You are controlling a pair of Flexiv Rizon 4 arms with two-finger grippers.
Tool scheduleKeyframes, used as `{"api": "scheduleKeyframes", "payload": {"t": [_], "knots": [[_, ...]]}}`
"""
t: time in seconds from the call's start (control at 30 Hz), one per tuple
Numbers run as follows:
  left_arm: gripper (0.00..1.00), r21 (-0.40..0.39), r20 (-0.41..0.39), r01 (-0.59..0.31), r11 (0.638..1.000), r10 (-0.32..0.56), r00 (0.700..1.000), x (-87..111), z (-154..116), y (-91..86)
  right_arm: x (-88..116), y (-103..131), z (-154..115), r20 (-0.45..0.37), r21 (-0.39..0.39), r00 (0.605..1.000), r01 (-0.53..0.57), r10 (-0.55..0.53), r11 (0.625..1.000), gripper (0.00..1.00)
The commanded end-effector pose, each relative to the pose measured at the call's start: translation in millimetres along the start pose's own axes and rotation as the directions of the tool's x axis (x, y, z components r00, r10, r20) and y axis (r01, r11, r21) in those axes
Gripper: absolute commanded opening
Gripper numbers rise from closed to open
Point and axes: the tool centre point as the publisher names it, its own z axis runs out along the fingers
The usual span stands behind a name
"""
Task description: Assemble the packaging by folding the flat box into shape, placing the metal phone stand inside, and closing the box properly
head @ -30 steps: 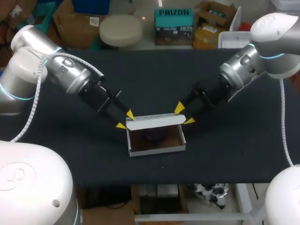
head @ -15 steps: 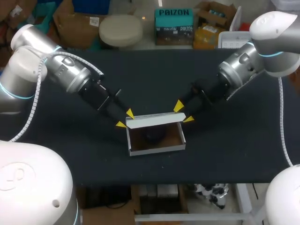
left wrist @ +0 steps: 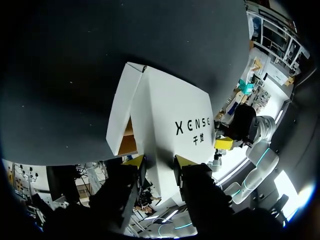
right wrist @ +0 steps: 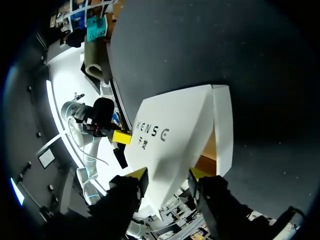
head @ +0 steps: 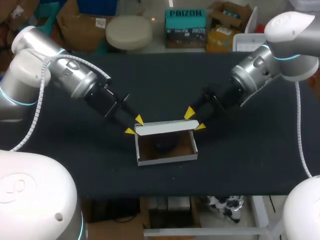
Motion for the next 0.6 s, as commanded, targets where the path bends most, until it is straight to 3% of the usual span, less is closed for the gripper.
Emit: {"api": "scheduleKeyframes", "payload": {"t": [0.03,0.6], "knots": [[0.36,0.0,0.002,0.002,1.0,-0.002,1.0,4.9,4.4,-0.7,3.8,2.9,3.8,-0.001,0.004,1.0,-0.002,0.002,1.0,0.53],[0.33,0.011,-0.044,0.02,1.0,-0.02,0.999,11.6,8.3,-2.5,7.5,6.4,6.3,0.002,0.005,1.0,-0.009,0.009,1.0,0.51]]}}
